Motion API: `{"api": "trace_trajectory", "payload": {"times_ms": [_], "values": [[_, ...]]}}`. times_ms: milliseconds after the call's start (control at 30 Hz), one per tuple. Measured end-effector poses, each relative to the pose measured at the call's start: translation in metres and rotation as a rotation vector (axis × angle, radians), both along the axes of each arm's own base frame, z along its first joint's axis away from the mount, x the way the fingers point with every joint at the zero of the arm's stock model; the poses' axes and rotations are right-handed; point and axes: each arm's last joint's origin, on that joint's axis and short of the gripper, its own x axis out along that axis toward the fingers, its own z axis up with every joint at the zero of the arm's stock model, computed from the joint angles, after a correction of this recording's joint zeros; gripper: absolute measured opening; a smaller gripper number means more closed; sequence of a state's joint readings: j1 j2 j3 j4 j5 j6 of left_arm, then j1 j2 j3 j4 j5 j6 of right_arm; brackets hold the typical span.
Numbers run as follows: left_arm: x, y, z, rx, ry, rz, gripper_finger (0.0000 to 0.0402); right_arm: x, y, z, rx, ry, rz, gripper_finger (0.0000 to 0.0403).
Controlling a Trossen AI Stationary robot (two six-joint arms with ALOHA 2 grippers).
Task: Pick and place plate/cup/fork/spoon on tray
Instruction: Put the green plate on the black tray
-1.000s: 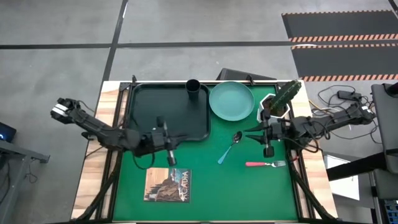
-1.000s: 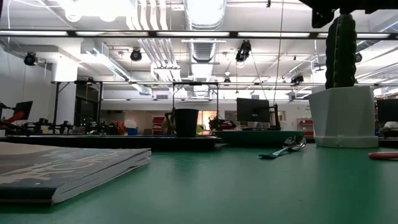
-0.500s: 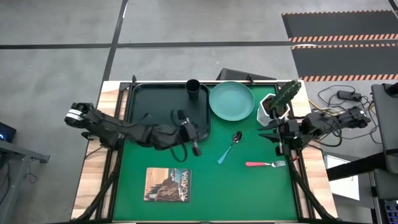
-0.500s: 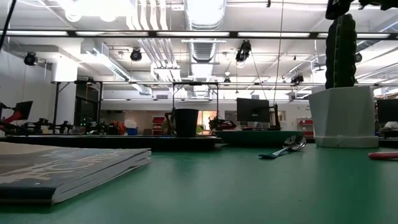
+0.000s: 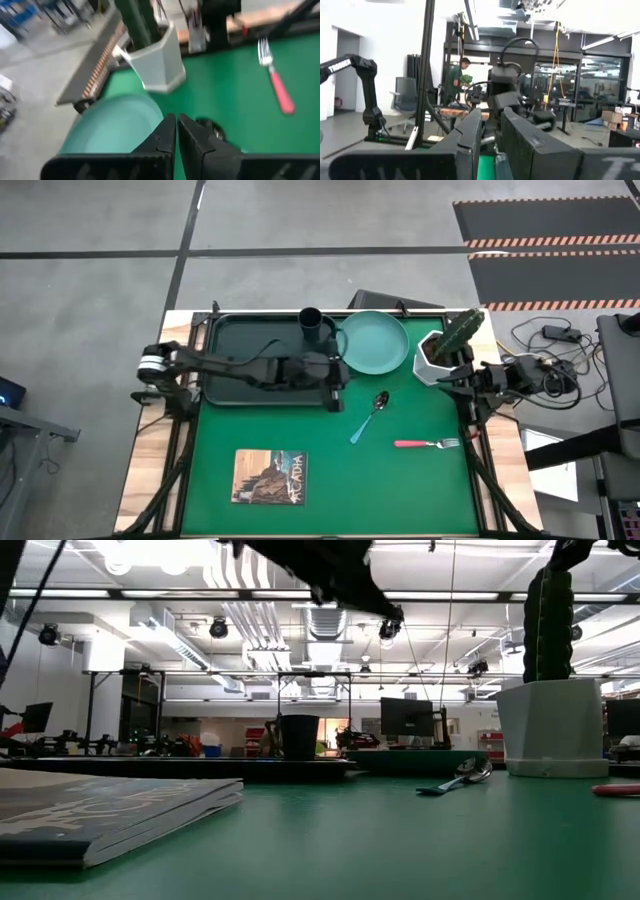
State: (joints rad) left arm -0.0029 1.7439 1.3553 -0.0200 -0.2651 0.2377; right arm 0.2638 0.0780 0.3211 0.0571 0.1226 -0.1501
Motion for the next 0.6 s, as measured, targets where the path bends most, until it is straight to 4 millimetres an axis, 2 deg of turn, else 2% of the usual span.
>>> {"api": "trace_trajectory", "payload": {"times_ms": [233,600], "values": [[0.025,0.026,-0.026,-0.018,0.113,0.027,0.0,0.001,0.0,-0.001,-0.005,0.004,-0.001,0.0063],[0.055,0.068,-0.067,-0.074,0.18,0.034,0.0,0.0,0.0,-0.001,-0.005,0.004,-0.002,0.0063]]}}
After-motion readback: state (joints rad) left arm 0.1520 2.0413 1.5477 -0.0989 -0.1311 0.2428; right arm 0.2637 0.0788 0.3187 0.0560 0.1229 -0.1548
